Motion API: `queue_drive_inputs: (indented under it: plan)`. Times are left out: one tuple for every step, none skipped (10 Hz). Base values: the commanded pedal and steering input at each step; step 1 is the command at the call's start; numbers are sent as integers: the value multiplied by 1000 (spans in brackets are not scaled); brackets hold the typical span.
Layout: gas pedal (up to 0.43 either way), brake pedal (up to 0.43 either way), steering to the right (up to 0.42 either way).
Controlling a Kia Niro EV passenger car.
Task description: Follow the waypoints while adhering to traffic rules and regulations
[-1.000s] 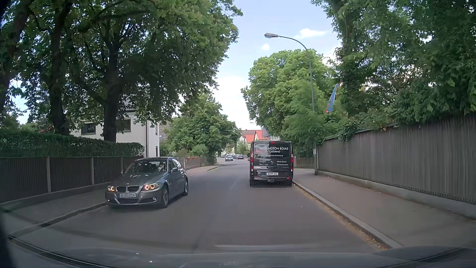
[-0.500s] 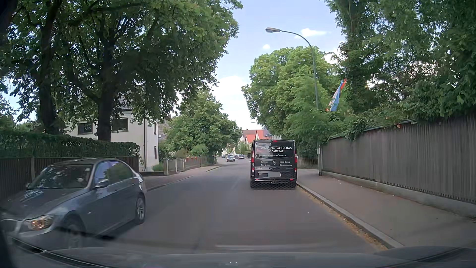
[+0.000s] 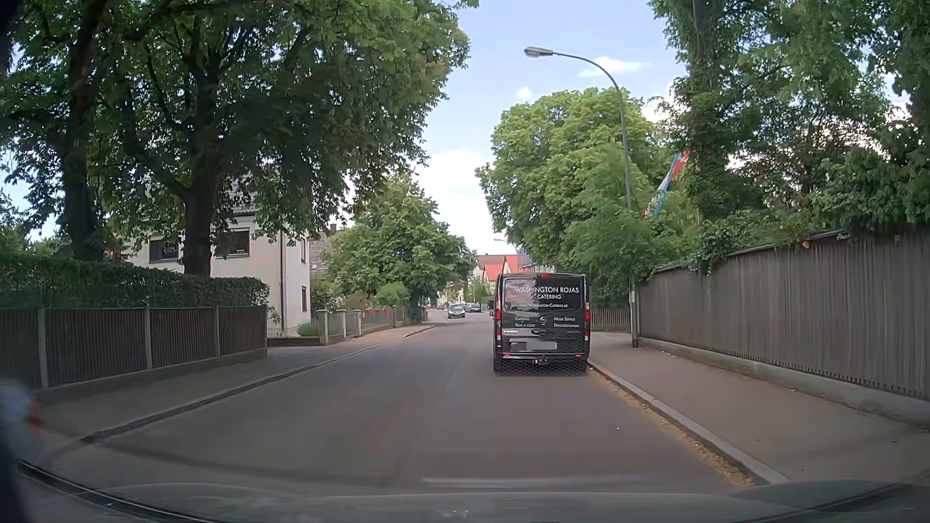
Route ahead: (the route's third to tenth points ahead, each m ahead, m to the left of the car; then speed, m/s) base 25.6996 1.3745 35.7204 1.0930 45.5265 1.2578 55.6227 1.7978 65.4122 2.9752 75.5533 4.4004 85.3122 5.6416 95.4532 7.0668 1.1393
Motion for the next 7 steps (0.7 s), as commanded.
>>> queue_drive_inputs:
  plan:
    - [0, 140, -58]
    - [0, 104, -61]
    - [0, 98, -61]
    - [0, 98, -61]
    - [0, 98, -63]
    - [0, 110, -65]
    - [0, 110, -64]
